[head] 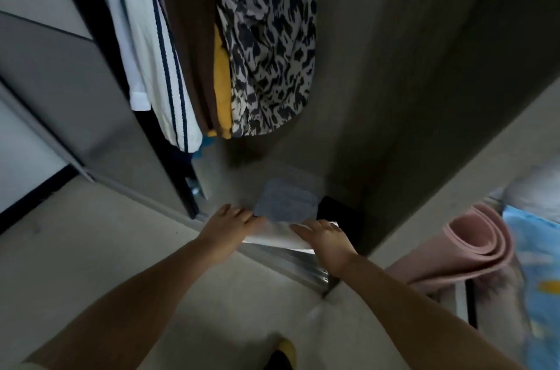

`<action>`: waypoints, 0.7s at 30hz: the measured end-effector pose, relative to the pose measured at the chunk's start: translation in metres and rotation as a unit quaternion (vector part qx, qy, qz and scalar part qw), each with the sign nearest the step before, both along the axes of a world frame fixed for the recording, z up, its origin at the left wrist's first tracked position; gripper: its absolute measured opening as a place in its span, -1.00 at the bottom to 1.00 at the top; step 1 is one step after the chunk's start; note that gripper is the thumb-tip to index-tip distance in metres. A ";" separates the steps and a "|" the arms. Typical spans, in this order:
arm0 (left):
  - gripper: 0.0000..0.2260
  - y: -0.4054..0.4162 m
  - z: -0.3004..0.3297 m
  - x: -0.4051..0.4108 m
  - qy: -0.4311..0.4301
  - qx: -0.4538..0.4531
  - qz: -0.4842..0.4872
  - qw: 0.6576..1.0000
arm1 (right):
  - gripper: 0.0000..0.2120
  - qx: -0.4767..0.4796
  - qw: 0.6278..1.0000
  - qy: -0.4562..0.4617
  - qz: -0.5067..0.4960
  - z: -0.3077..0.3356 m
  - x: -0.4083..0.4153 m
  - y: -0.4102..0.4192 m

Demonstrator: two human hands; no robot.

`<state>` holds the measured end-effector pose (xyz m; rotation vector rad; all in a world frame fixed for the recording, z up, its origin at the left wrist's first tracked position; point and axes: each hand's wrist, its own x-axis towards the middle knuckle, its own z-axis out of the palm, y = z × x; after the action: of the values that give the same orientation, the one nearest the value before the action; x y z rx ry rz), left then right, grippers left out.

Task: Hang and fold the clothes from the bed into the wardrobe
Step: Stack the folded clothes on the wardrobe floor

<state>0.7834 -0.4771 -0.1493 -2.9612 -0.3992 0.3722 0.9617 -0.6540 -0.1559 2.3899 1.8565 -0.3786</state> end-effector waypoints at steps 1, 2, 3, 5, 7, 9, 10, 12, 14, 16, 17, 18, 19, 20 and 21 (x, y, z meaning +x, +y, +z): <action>-0.31 0.014 -0.002 0.009 0.013 0.000 0.007 1.000 | -0.38 -0.004 1.000 0.007 0.000 -0.001 0.009 0.013; -0.32 0.024 -0.002 0.018 0.013 0.001 0.005 1.000 | -0.37 -0.005 1.000 0.015 -0.002 0.000 0.016 0.022; -0.33 0.033 -0.003 0.024 0.014 0.004 -0.002 1.000 | -0.35 -0.003 1.000 0.021 -0.007 -0.001 0.023 0.031; -0.35 0.055 -0.004 0.040 -0.004 0.002 -0.018 1.000 | -0.33 -0.005 1.000 0.026 -0.017 -0.003 0.038 0.053; -0.36 0.073 -0.008 0.054 -0.008 0.002 -0.024 1.000 | -0.31 -0.020 0.999 0.020 -0.025 -0.009 0.047 0.070; -0.38 0.096 -0.025 0.068 0.023 -0.019 -0.033 0.999 | -0.30 -0.032 0.998 0.032 -0.048 -0.019 0.056 0.086; -0.37 0.107 -0.032 0.077 0.029 -0.021 -0.040 0.999 | -0.29 -0.038 0.996 0.039 -0.065 -0.024 0.060 0.093; -0.34 0.122 -0.036 0.093 0.002 -0.020 -0.074 0.997 | -0.28 -0.055 0.993 0.050 -0.095 -0.030 0.066 0.104; -0.35 0.145 -0.044 0.110 -0.029 -0.010 -0.124 0.992 | -0.28 -0.053 0.987 0.056 -0.143 -0.045 0.073 0.118; -0.35 0.167 -0.056 0.127 -0.059 -0.018 -0.140 0.988 | -0.30 -0.046 0.983 0.042 -0.174 -0.056 0.080 0.134; -0.34 0.176 -0.062 0.134 -0.054 -0.031 -0.140 0.988 | -0.31 -0.048 0.982 0.038 -0.181 -0.062 0.084 0.142; -0.32 0.186 -0.072 0.143 -0.034 -0.047 -0.136 0.989 | -0.31 -0.056 0.980 0.042 -0.187 -0.072 0.089 0.150; -0.31 0.195 -0.082 0.151 -0.010 -0.059 -0.136 0.989 | -0.31 -0.061 0.978 0.050 -0.195 -0.081 0.093 0.158; -0.31 0.205 -0.096 0.161 0.008 -0.072 -0.131 0.989 | -0.31 -0.069 0.975 0.058 -0.204 -0.092 0.099 0.166; -0.32 0.217 -0.113 0.171 0.025 -0.079 -0.130 0.988 | -0.31 -0.080 0.973 0.063 -0.208 -0.102 0.107 0.173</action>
<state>0.9547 -0.2604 -0.2619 -3.0945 0.0259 0.4632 1.0688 -0.4805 -0.2577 2.6797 1.2900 -0.6976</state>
